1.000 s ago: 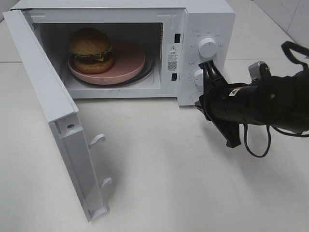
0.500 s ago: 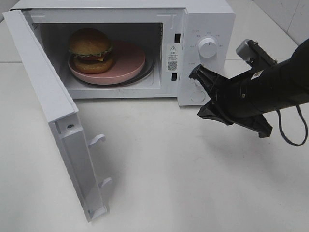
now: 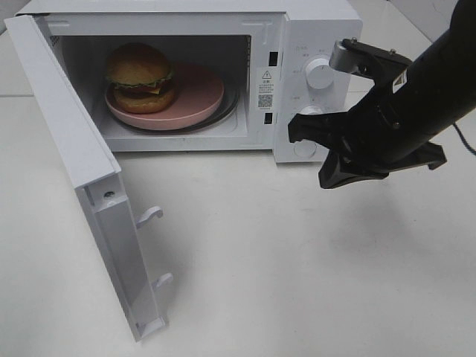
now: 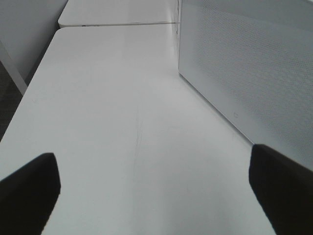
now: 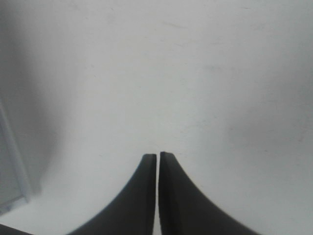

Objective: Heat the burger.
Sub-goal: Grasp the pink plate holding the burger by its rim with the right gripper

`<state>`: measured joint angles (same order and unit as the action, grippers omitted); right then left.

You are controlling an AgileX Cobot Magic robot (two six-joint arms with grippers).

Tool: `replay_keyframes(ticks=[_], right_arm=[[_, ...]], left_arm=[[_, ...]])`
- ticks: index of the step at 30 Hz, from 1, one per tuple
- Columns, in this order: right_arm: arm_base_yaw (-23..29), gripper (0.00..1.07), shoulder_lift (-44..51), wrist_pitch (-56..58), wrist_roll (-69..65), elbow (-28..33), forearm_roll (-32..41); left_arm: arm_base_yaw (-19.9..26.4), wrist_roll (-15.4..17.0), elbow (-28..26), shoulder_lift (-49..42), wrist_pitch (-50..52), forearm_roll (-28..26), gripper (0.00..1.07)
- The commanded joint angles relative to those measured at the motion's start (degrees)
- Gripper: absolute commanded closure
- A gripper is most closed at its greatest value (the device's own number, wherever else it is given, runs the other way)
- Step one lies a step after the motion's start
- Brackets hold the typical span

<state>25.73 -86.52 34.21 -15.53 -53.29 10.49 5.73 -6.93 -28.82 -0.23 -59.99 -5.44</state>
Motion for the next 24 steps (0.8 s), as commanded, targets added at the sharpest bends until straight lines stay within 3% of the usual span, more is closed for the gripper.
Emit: replay_keyframes(ticks=[1, 5, 10, 13, 15, 18, 24], right_arm=[[-0.5, 1.02, 0.3, 7.3, 4.2, -3.6, -6.2], [-0.5, 1.01, 0.3, 11.1, 10.5, -5.6, -7.6], [-0.5, 0.99, 0.3, 18.4, 36.6, -7.8, -8.6], [-0.5, 0.99, 0.3, 19.1, 40.5, -7.8, -8.6], [-0.5, 0.99, 0.3, 20.2, 57.8, -7.8, -8.4], [-0.2, 0.99, 0.3, 20.8, 68.9, -7.8, -8.5], [-0.2, 0.98, 0.3, 20.9, 81.1, -7.8, -8.5]], left_arm=[[0.2, 0.2, 0.2, -1.2, 0.5, -0.2, 0.06], [0.2, 0.2, 0.2, -1.2, 0.5, -0.2, 0.06], [0.2, 0.2, 0.2, -1.2, 0.5, -0.2, 0.06], [0.2, 0.2, 0.2, -1.2, 0.5, -0.2, 0.06], [0.2, 0.2, 0.2, -1.2, 0.5, -0.2, 0.06], [0.2, 0.2, 0.2, -1.2, 0.5, -0.2, 0.06], [0.2, 0.2, 0.2, -1.2, 0.5, -0.2, 0.06]])
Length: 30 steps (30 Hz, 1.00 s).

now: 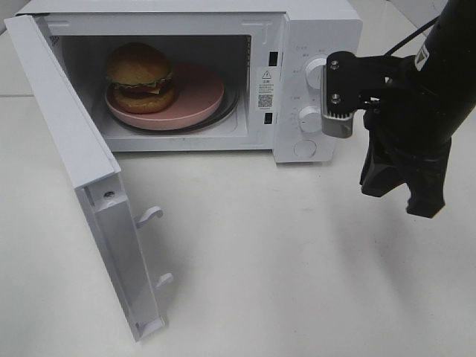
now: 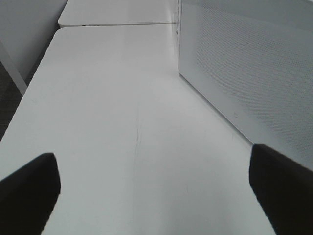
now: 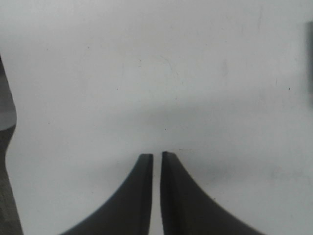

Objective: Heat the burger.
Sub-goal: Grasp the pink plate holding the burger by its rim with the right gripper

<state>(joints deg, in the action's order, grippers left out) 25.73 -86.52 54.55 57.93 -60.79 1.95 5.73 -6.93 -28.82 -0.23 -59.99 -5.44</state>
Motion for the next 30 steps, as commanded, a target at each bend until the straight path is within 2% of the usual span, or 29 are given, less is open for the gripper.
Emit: replay_keyframes(ticks=[1, 6, 8, 9, 10, 12, 13, 14, 15, 16, 17, 18, 19, 20, 21, 24, 30], right_arm=[[-0.2, 0.97, 0.3, 0.5, 9.6, -0.3, 0.1], [0.7, 0.93, 0.3, -0.1, 15.8, -0.3, -3.6], [2.7, 0.84, 0.3, -1.7, 16.7, -0.3, -7.5], [2.7, 0.84, 0.3, -1.7, 16.7, -0.3, -7.5], [3.3, 0.80, 0.3, -2.8, 16.7, -0.3, -8.2], [4.6, 0.64, 0.3, -6.5, 16.6, -0.3, -10.0], [4.6, 0.64, 0.3, -6.5, 16.6, -0.3, -10.0], [5.7, 0.52, 0.3, -9.4, 16.2, -0.3, -11.5], [5.7, 0.52, 0.3, -9.4, 16.2, -0.3, -11.5], [6.4, 0.42, 0.3, -11.6, 15.2, -0.3, -12.3], [6.5, 0.38, 0.3, -12.5, 14.6, -0.4, -12.3], [6.5, 0.38, 0.3, -12.5, 14.6, -0.4, -12.3], [6.9, 0.28, 0.1, -14.1, 12.8, -0.6, -11.9], [6.9, 0.28, 0.1, -14.1, 12.8, -0.6, -11.9], [7.5, 0.21, -0.1, -15.4, 11.0, -0.6, -12.1], [8.0, 0.15, -1.0, -17.4, 9.9, -0.8, -12.1], [8.9, 0.16, -4.8, -17.7, 9.4, -4.4, -12.1]], left_arm=[[0.2, 0.2, 0.2, -1.2, 0.5, -0.2, 0.06], [0.2, 0.2, 0.2, -1.2, 0.5, -0.2, 0.06], [0.2, 0.2, 0.2, -1.2, 0.5, -0.2, 0.06], [0.2, 0.2, 0.2, -1.2, 0.5, -0.2, 0.06], [0.2, 0.2, 0.2, -1.2, 0.5, -0.2, 0.06], [0.2, 0.2, 0.2, -1.2, 0.5, -0.2, 0.06], [0.2, 0.2, 0.2, -1.2, 0.5, -0.2, 0.06], [0.2, 0.2, 0.2, -1.2, 0.5, -0.2, 0.06], [0.2, 0.2, 0.2, -1.2, 0.5, -0.2, 0.06], [0.2, 0.2, 0.2, -1.2, 0.5, -0.2, 0.06], [0.2, 0.2, 0.2, -1.2, 0.5, -0.2, 0.06], [0.2, 0.2, 0.2, -1.2, 0.5, -0.2, 0.06], [0.2, 0.2, 0.2, -1.2, 0.5, -0.2, 0.06], [0.2, 0.2, 0.2, -1.2, 0.5, -0.2, 0.06], [0.2, 0.2, 0.2, -1.2, 0.5, -0.2, 0.06], [0.2, 0.2, 0.2, -1.2, 0.5, -0.2, 0.06], [0.2, 0.2, 0.2, -1.2, 0.5, -0.2, 0.06]])
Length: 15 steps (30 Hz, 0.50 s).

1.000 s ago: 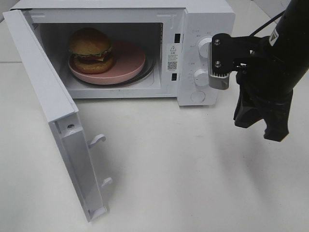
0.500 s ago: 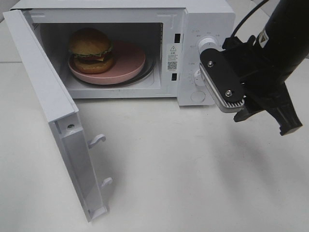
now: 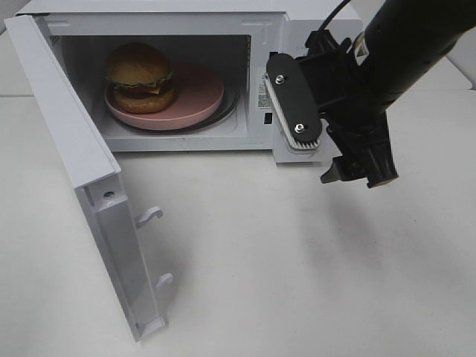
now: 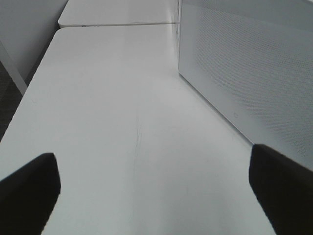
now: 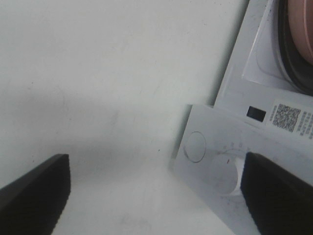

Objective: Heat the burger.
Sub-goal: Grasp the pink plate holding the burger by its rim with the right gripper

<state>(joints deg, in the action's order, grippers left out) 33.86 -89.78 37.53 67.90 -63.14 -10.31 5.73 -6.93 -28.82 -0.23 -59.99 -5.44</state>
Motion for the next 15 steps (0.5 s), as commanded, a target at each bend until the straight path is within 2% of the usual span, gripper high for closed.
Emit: replay_keyframes(ticks=[1, 3, 15], right_arm=[[0.7, 0.16, -1.5, -0.7, -0.6, -2.0, 0.1], [1.8, 0.17, -4.4, -1.1, -1.3, -5.4, 0.0], [5.1, 0.18, -11.7, -3.1, -1.3, -12.7, -0.1]], left_arm=[[0.2, 0.2, 0.2, -1.2, 0.5, -0.2, 0.06], [0.2, 0.2, 0.2, -1.2, 0.5, -0.2, 0.06], [0.2, 0.2, 0.2, -1.2, 0.5, -0.2, 0.06]])
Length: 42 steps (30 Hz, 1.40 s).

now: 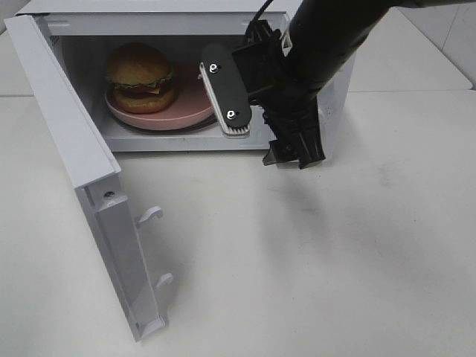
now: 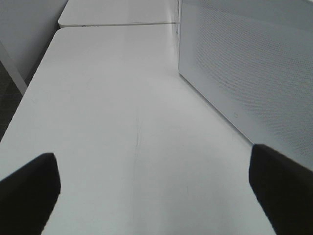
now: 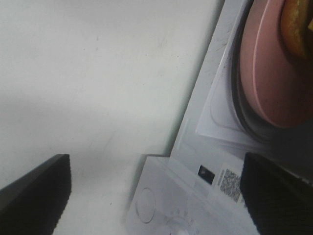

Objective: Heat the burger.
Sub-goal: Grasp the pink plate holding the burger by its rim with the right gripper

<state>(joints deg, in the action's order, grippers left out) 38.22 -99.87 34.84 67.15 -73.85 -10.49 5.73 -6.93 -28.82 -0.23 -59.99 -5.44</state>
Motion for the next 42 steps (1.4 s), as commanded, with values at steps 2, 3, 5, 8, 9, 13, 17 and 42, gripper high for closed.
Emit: replay_keyframes(ticks=[2, 3, 5, 8, 9, 13, 17, 42], right_arm=[[0.8, 0.19, -3.0, -0.6, -0.5, -3.3, 0.1], [0.8, 0.19, -3.6, -1.1, -0.6, -4.0, 0.2], [0.8, 0.19, -4.8, -1.7, -0.6, -5.2, 0.3], [0.8, 0.19, -7.3, -1.7, -0.7, -8.1, 0.3], [0.8, 0.19, -7.3, -1.7, -0.7, -8.1, 0.3], [0.8, 0.20, -9.7, -1.9, -0.7, -10.7, 0.6], [0.8, 0.20, -12.9, -3.2, -2.8, -14.4, 0.6], [1.3, 0.22, -26.6, -4.5, -3.6, -28.3, 3.0]], left_arm=[[0.2, 0.2, 0.2, -1.2, 0.5, -0.2, 0.06], [0.2, 0.2, 0.2, -1.2, 0.5, -0.2, 0.06], [0.2, 0.2, 0.2, -1.2, 0.5, -0.2, 0.06], [0.2, 0.2, 0.2, -1.2, 0.5, -0.2, 0.06], [0.2, 0.2, 0.2, -1.2, 0.5, -0.2, 0.06], [0.2, 0.2, 0.2, -1.2, 0.5, -0.2, 0.06], [0.2, 0.2, 0.2, -1.2, 0.5, -0.2, 0.06], [0.2, 0.2, 0.2, -1.2, 0.5, -0.2, 0.06]])
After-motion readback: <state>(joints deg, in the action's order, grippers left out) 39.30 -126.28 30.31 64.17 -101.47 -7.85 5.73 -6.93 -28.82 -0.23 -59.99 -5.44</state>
